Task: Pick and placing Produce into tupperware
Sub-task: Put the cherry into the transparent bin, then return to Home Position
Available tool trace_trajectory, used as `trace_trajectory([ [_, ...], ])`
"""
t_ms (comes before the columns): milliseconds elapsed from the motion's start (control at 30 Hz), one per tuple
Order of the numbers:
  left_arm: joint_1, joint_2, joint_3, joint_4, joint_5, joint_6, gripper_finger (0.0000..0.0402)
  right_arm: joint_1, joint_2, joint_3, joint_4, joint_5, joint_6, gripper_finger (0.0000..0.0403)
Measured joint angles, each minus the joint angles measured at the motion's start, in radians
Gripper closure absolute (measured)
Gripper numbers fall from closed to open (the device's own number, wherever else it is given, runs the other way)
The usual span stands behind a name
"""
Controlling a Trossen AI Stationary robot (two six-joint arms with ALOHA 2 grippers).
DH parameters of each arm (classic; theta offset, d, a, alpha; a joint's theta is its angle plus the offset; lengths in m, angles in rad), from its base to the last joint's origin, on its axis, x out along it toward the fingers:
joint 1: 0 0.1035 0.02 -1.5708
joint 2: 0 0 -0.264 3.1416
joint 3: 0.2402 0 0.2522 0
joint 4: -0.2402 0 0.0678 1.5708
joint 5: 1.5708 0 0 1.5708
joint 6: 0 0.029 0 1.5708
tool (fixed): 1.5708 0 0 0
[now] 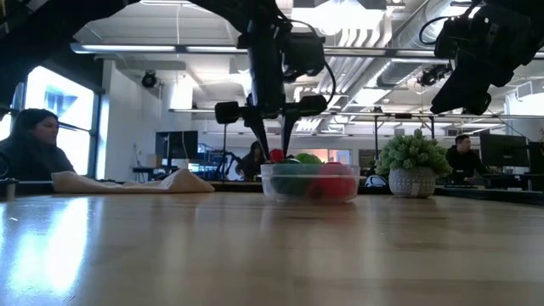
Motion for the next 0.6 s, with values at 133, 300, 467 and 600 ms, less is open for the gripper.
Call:
trace_trajectory([
  [133, -0.001, 0.0, 0.0, 0.0, -0.013, -0.01, 0.0286, 0.0, 0.0, 0.0, 0.0, 0.0, 0.0, 0.0331],
  [300, -0.001, 0.0, 0.0, 0.011, -0.017, -0.022, 0.0258, 0.0, 0.0, 0.0, 0.0, 0.0, 0.0, 0.0331],
  [467, -0.001, 0.0, 0.0, 0.039, -0.025, -0.022, 0.0224, 0.0, 0.0, 0.0, 0.0, 0.0, 0.0, 0.0331],
  [600, -0.001, 0.0, 0.0, 0.037, -0.031, -0.023, 0.0218, 0.0, 0.0, 0.0, 0.0, 0.0, 0.0, 0.0331],
])
